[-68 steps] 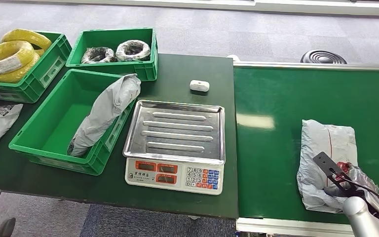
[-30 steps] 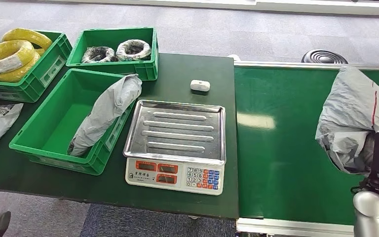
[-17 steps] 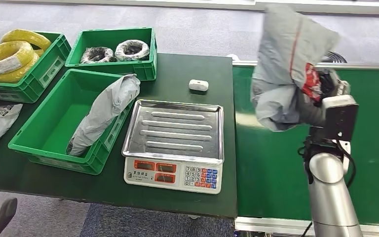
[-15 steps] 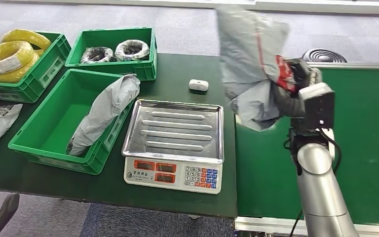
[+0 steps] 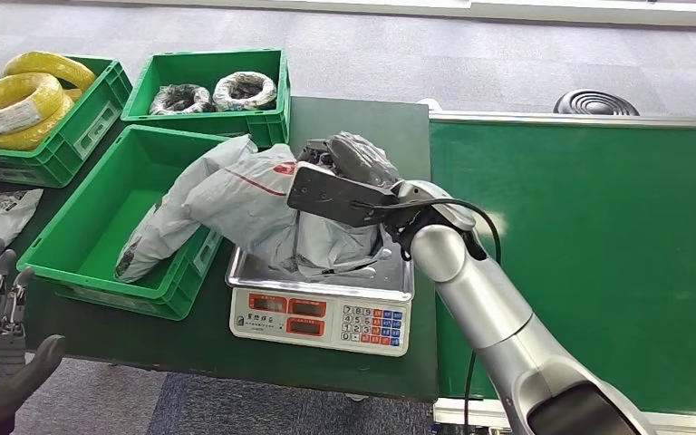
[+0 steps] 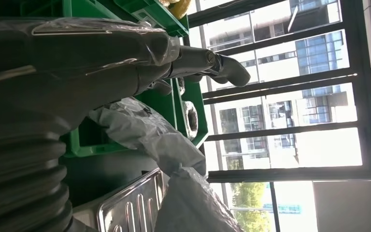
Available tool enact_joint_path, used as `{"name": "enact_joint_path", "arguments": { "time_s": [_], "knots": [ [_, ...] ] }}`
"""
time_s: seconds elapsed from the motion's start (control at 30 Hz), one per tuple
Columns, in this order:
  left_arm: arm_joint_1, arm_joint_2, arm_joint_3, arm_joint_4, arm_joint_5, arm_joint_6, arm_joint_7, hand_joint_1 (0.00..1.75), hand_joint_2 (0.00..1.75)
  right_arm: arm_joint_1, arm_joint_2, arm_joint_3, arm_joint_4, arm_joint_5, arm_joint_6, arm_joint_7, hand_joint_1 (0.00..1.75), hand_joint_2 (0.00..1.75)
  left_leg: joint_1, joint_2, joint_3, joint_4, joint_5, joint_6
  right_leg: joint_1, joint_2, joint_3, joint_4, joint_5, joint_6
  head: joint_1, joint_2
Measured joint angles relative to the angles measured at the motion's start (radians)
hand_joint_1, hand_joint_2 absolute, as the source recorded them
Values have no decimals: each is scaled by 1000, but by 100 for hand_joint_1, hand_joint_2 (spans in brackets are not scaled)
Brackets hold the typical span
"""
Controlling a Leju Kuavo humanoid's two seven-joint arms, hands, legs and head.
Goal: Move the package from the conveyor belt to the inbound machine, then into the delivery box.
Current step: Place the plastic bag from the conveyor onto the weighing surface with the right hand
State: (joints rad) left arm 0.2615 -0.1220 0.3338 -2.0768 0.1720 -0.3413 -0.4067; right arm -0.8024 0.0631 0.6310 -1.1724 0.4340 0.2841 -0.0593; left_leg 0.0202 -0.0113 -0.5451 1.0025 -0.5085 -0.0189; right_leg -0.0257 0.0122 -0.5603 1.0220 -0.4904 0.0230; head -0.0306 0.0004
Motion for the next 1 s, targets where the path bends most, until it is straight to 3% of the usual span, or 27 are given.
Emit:
{"name": "enact_joint_path", "arguments": {
  "time_s": [0.3,0.33,0.43,0.47,0.63,1.0],
  "knots": [
    [-32,-15,-14,0,-27,-2,42,0,175,16,1,-33,54,300,-50,167,175,175,0,0,0,0,0,0,0,0,-1,0,0,0,0,0],
    [-34,-17,-17,0,-29,-2,44,0,175,19,1,-40,58,336,-55,183,163,175,0,0,-1,0,0,0,0,0,-1,0,0,0,0,0],
    [-38,-21,-23,0,-35,-2,46,0,175,27,1,-57,66,391,-64,209,34,175,0,1,-1,0,0,0,0,1,-2,0,0,0,0,0],
    [-40,-22,-24,0,-36,-2,47,0,175,29,1,-60,68,399,-65,215,2,175,0,1,-1,0,0,0,0,1,-2,0,0,0,0,0],
    [-57,-28,-33,4,-50,-3,57,0,175,42,1,-90,73,408,-37,214,0,175,0,1,-1,0,0,0,0,0,-2,0,0,0,0,0],
    [-98,0,-121,26,-158,40,11,0,175,92,9,-163,59,239,-13,45,0,175,0,0,0,0,0,0,0,1,-2,0,1,0,0,0]
  ]
}}
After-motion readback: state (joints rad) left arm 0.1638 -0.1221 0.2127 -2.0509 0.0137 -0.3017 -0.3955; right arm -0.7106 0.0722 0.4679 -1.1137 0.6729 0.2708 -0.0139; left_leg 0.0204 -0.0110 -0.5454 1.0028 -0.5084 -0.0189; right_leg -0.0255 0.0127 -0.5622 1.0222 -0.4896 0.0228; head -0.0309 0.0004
